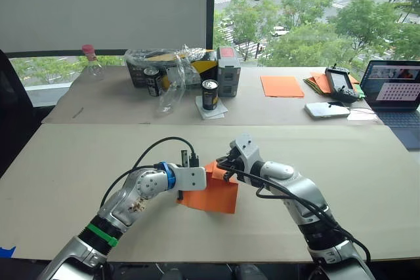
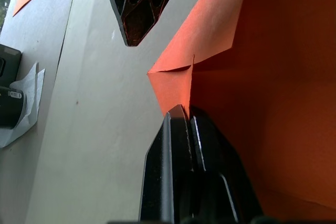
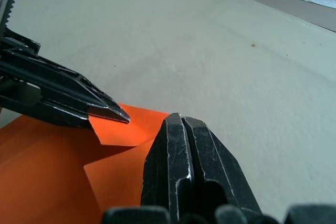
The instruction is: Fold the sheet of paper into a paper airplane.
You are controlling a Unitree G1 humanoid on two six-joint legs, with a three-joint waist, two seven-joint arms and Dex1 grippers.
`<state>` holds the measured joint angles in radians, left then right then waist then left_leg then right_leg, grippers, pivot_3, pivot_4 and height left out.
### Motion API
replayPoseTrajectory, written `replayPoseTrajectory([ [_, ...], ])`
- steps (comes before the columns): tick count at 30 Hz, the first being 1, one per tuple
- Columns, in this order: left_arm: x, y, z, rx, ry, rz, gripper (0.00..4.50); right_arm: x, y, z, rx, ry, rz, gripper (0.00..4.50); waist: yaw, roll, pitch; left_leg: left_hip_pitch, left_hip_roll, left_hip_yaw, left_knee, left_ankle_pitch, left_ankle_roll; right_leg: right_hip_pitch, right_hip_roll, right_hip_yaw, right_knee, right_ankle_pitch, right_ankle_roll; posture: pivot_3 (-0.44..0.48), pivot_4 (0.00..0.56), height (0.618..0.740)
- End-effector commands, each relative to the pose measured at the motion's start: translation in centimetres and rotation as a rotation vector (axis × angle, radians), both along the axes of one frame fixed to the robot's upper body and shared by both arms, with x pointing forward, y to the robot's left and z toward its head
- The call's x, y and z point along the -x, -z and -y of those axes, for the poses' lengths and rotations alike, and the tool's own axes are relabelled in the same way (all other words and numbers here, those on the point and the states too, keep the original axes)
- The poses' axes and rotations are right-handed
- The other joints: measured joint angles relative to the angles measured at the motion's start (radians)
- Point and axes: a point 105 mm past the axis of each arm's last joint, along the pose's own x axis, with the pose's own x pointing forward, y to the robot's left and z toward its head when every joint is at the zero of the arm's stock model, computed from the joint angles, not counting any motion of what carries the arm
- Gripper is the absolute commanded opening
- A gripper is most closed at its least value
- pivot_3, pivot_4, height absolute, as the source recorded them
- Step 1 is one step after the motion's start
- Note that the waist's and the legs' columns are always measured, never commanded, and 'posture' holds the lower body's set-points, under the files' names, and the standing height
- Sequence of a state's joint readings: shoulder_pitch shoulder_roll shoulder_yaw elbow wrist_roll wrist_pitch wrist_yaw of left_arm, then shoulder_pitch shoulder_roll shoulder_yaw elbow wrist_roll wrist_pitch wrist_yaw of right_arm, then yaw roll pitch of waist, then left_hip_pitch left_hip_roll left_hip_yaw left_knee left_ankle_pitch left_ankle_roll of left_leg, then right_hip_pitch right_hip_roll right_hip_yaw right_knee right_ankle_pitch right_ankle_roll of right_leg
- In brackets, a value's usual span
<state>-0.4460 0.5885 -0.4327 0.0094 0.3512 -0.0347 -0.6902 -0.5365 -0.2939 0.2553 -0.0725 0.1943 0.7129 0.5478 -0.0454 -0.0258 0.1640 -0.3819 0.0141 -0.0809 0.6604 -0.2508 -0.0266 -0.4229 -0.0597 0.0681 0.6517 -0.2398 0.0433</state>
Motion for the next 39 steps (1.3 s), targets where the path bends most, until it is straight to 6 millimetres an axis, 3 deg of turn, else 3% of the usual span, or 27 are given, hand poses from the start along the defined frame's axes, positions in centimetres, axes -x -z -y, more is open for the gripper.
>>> replayPoseTrajectory([
  [1,0.1,0.3,-0.3,-0.034,-0.009,0.011,0.03,-0.3,-1.1,-0.5,-0.008,-0.042,0.056,0.0,0.001,0.0,0.0,0.0,0.0,0.0,0.0,0.0,0.0,0.0,0.0,0.0,0.0,0.0,0.0,0.0,0.15,0.72],
  [16,0.8,0.5,0.3,0.017,-0.027,-0.085,0.03,-0.8,0.4,-1.8,0.033,-0.123,0.02,0.0,-0.001,0.0,0.0,0.001,0.0,0.0,0.0,0.0,0.0,-0.001,0.0,0.0,0.003,0.0,0.0,0.0,0.15,0.72],
  [24,1.1,-0.7,0.2,0.08,-0.027,-0.15,2.54,-1.1,2.0,-2.0,0.061,-0.152,-0.032,0.0,0.0,0.0,0.0,0.001,0.0,0.0,0.0,0.0,0.0,-0.001,0.0,0.0,0.003,0.0,0.0,0.0,0.15,0.72],
  [28,1.5,-2.4,-0.8,0.297,-0.094,-0.282,3.91,-0.6,5.4,-1.2,0.157,-0.16,-0.118,0.0,-0.007,0.0,0.0,0.002,0.0,0.0,0.0,0.0,0.0,-0.001,0.0,0.0,0.004,0.0,0.0,0.0,0.15,0.72],
  [30,1.3,-3.6,-1.7,0.362,-0.116,-0.29,4.48,-0.5,6.0,-0.9,0.173,-0.16,-0.134,0.0,-0.006,0.0,0.0,0.002,0.0,0.0,0.0,0.0,0.0,0.0,0.0,0.0,0.005,0.0,0.0,0.0,0.15,0.72],
  [34,0.5,-6.5,-3.5,0.564,-0.178,-0.308,4.48,-0.3,6.4,-0.9,0.177,-0.166,-0.145,0.0,-0.005,0.0,0.0,0.006,0.0,0.0,0.0,0.0,0.0,0.002,0.0,0.0,0.005,0.0,0.0,0.0,0.15,0.72],
  [38,-0.1,-7.0,-4.5,0.692,-0.237,-0.378,4.48,-0.2,6.5,-0.9,0.176,-0.165,-0.146,0.0,-0.004,0.001,-0.001,0.008,0.0,0.0,0.0,0.0,0.0,0.004,0.0,0.0,0.005,-0.001,0.0,0.0,0.15,0.72],
  [39,-0.2,-6.9,-4.4,0.73,-0.249,-0.408,3.93,-0.2,6.5,-0.9,0.175,-0.163,-0.146,0.0,-0.004,0.001,-0.001,0.008,0.0,0.0,0.0,0.0,0.0,0.005,0.0,0.0,0.005,-0.001,0.0,0.0,0.15,0.72],
])
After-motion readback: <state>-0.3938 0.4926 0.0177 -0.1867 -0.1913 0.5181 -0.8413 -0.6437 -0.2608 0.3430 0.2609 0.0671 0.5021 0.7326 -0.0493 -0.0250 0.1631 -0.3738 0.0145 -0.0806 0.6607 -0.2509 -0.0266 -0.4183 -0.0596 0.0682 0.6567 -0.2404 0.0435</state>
